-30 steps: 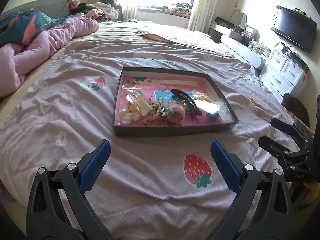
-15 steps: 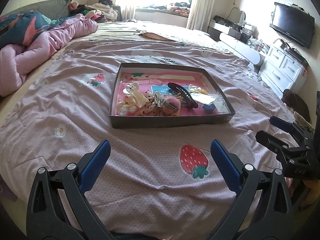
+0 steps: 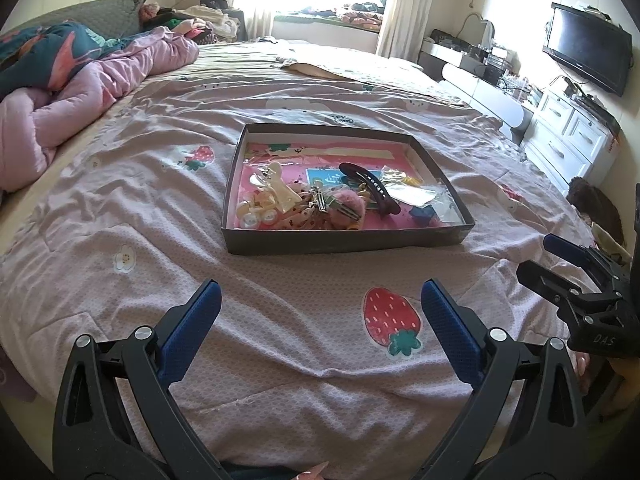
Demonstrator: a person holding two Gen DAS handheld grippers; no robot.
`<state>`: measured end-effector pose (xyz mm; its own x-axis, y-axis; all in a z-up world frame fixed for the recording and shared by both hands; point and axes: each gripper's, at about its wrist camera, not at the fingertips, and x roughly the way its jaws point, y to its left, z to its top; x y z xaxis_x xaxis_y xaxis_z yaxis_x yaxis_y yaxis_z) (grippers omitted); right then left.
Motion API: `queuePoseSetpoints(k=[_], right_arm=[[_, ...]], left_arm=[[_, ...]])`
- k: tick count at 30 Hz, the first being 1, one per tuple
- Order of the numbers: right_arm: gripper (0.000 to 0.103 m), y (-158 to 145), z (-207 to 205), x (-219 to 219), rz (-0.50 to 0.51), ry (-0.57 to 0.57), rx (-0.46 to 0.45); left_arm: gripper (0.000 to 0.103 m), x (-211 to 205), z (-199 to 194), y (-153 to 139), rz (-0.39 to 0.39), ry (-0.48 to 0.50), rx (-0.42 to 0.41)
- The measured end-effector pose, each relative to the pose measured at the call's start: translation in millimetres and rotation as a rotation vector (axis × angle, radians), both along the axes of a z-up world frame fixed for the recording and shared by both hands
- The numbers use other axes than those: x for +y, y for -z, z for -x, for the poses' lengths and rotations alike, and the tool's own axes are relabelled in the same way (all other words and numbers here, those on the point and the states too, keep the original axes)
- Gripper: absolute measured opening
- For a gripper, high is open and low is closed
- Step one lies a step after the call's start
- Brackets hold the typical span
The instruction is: Organize jewelry
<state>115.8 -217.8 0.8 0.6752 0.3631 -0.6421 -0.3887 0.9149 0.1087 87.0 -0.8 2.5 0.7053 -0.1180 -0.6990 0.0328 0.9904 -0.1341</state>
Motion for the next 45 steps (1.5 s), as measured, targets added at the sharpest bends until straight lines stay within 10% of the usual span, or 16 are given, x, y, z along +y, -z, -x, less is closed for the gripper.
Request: queuePoseSetpoints(k=[45], right_arm=[[0.096,-2.7,1.2,1.7,0.002,0.0,-0.004]], left_arm=[[0.092,-1.0,-0.5,-8.0,-0.009,-0.01,-0.017]])
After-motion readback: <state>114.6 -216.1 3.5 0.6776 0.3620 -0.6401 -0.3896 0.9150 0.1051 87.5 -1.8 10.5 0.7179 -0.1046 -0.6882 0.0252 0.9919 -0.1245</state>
